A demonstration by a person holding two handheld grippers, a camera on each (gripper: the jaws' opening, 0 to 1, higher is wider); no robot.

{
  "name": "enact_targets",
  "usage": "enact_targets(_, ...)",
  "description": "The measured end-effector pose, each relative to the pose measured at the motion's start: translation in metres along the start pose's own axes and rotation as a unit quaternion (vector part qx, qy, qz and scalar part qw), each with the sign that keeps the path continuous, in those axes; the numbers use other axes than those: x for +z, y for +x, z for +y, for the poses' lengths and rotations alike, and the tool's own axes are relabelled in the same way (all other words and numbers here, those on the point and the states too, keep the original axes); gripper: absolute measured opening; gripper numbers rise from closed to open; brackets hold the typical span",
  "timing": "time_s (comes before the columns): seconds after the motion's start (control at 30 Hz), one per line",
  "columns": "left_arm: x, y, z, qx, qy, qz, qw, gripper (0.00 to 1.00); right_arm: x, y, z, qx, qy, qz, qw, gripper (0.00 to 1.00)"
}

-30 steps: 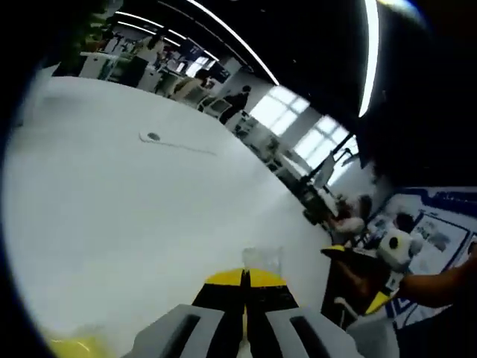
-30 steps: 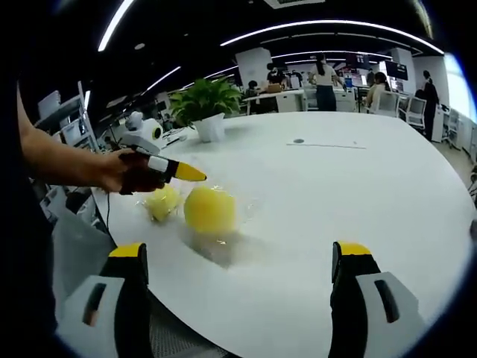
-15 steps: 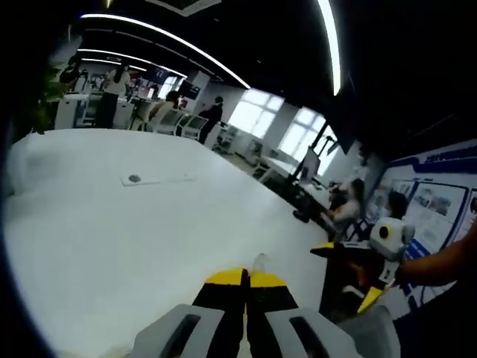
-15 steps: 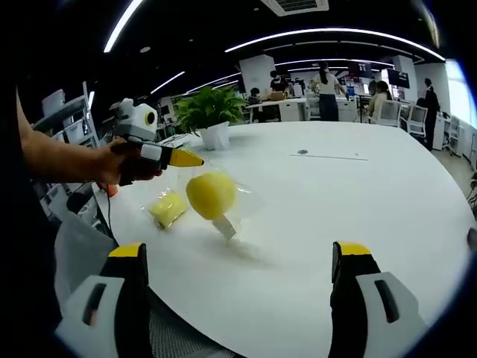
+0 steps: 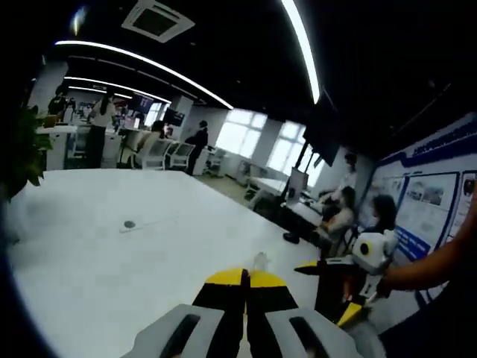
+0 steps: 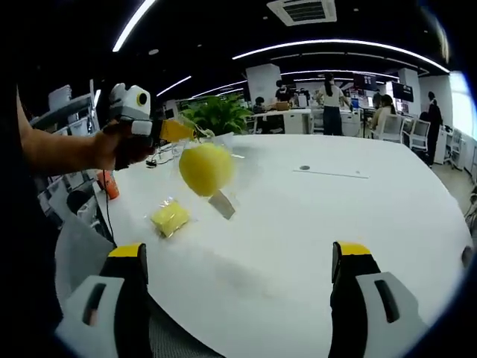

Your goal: Compare the silicone blocks by pressing each to a similar depth, holding the contact briefly, and releasing to observe deformation and rebound differences across the visible hardness samples.

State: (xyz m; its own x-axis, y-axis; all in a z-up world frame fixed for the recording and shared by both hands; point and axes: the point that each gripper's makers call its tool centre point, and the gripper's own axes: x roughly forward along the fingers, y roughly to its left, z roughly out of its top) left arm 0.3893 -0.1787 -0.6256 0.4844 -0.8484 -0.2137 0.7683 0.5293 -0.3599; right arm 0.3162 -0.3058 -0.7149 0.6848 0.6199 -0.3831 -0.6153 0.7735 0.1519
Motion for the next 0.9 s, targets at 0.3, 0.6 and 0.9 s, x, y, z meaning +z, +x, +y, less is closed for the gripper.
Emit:
enact_targets(0.3,0.029,-0.015,-0.009,-0.01,0.012,-0.028,0.9995,0.0,0.025,-0.003,-0.006,0.003,-0.009,-0.026,0.9996,0.96)
enact_targets(0.6,0.044,-0.03,-0.026,-0.041,0.006,-0.041,0.9983,0.0,0.045,0.005,0.011,0.032,-0.028,-0.056,0.9975,0.96)
enact_targets(0.9,0.074,-0.049,-0.049,-0.075,0.003,-0.075,0.9944,0.0,0.104,0.024,0.047,0.109,-0.039,-0.125,0.9854,0.96)
